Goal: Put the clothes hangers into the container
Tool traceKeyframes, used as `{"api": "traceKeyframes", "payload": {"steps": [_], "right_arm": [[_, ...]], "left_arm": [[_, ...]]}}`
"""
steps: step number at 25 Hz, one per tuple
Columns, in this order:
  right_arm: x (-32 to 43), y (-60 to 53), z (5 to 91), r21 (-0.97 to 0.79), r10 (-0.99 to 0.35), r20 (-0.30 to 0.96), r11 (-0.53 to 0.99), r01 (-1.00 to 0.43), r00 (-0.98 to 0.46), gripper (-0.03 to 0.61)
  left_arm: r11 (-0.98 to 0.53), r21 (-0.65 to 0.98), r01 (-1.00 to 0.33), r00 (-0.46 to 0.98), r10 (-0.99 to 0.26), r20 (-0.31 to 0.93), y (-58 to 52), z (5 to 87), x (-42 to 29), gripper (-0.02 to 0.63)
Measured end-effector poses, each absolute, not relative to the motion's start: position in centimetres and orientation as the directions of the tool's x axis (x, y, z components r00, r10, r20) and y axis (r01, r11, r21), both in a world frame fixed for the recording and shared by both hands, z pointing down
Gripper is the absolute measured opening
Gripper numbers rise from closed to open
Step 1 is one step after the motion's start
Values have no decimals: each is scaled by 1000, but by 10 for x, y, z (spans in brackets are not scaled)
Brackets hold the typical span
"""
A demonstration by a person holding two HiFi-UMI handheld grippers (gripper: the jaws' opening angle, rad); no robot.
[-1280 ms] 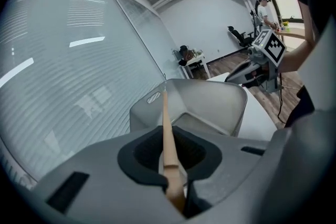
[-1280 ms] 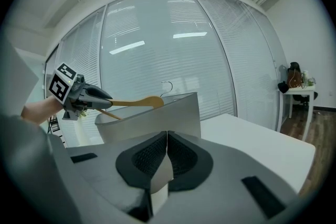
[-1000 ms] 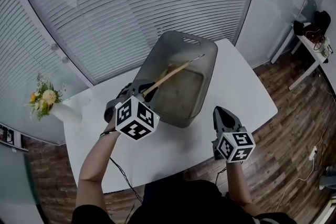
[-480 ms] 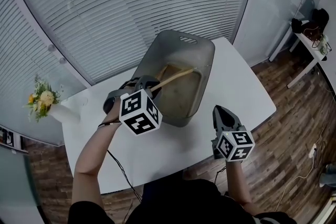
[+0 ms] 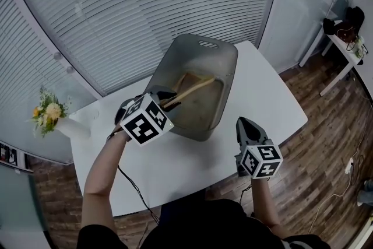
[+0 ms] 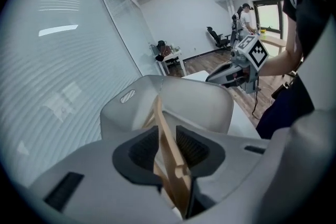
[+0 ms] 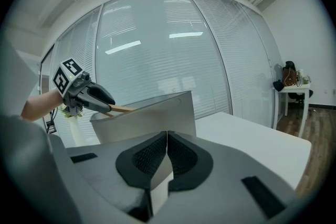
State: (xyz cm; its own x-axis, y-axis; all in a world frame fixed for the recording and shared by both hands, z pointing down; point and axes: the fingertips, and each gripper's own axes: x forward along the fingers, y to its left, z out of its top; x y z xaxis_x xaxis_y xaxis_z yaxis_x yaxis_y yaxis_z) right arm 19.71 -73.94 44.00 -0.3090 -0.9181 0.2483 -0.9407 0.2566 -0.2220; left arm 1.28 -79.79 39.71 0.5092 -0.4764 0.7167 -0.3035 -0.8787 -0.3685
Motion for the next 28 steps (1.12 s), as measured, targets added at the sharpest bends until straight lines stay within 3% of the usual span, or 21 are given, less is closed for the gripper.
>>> {"api": "traceKeyframes", "payload": {"steps": [5, 28], "right_arm": [[196, -739, 439, -226, -918, 248, 257, -940, -310, 29], [188, -710, 437, -220, -915, 235, 278, -935, -327, 29]], "left_arm": [[-905, -284, -316, 551, -419, 722, -789, 397, 15, 206], [-787, -328, -523, 599, -613, 516, -775, 355, 16, 232]]}}
